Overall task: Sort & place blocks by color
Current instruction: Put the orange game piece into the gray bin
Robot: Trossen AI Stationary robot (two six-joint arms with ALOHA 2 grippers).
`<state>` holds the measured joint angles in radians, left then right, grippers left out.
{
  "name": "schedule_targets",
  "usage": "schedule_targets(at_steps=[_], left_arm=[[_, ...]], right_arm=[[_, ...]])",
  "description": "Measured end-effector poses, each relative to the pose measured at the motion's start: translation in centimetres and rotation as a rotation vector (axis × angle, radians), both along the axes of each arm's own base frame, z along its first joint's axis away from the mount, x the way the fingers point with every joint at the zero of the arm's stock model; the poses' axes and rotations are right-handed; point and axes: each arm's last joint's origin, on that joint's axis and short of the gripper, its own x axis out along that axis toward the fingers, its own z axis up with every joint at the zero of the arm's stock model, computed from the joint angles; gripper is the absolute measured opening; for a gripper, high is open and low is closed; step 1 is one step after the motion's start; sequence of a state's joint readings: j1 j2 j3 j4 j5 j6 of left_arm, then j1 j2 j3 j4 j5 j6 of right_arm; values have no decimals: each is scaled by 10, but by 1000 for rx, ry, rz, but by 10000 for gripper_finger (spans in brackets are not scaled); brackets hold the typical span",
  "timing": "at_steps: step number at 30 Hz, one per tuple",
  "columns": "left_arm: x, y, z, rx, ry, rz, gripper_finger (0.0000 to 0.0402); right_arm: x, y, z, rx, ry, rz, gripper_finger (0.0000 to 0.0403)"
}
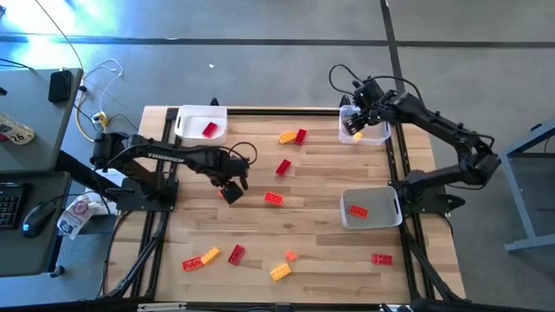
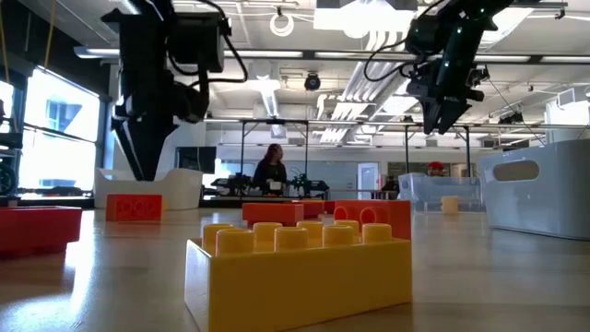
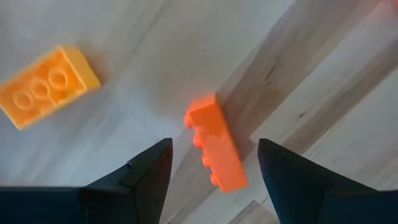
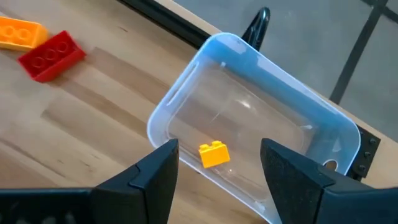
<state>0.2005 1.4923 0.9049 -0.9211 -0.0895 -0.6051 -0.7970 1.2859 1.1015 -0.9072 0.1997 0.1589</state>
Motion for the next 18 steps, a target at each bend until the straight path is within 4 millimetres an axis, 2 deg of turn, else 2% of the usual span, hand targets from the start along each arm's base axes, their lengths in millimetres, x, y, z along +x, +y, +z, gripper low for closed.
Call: schedule_targets(at_steps=[6, 14, 18], left_arm=[[-10, -3, -16, -9, 38, 42, 223], [-9, -12, -31, -43, -39, 10, 223], [-15, -14, -38, -40, -11, 18, 223]], right_arm=[[4, 6, 2, -13, -5, 3, 213], [7, 9, 2, -27, 6, 4, 213], [7, 9, 2, -24, -2, -10, 213]])
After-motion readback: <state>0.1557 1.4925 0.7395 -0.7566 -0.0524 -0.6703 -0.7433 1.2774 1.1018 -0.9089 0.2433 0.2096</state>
